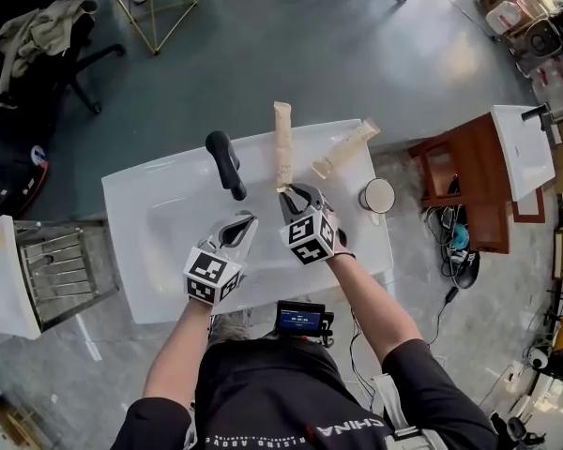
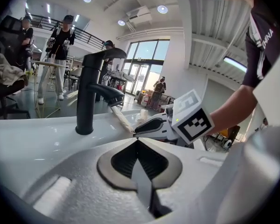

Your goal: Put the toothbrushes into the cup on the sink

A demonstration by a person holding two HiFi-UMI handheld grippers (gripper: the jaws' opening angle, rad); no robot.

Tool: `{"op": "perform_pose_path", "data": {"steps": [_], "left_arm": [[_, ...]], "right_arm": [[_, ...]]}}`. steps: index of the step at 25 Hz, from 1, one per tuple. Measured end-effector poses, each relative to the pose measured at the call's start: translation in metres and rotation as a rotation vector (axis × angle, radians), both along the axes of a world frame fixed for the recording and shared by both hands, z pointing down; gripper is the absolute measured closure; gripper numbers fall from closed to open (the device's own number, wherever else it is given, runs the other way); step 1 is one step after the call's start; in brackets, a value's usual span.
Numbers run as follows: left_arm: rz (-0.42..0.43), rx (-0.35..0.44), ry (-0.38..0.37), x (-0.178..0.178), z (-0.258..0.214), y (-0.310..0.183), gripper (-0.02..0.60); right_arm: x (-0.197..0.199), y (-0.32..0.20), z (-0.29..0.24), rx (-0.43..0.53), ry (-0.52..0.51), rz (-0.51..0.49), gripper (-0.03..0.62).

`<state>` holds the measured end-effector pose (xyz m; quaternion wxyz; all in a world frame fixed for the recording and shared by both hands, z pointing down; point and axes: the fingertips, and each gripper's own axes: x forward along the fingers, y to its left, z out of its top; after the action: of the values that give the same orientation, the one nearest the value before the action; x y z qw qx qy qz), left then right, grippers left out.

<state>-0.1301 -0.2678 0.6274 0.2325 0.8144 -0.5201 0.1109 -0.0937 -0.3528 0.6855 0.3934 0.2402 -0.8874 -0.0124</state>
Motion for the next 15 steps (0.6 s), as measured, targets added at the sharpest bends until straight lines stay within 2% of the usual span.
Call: {"op": "perform_pose_path", "data": {"steps": [7,15], "left_arm": [[-0.011,-0.004,0.001,-0.009,0.003,0.0,0.578],[0.012,0.013,-0.004,-0.011,-0.007,0.001,0.578]], "right_arm": [[-0.007,-0.003,-0.003,0.031,-0.012,0.008,0.572],[-0.008,0.003,-0.026,0.02,-0.051,0.026,0.582]]}}
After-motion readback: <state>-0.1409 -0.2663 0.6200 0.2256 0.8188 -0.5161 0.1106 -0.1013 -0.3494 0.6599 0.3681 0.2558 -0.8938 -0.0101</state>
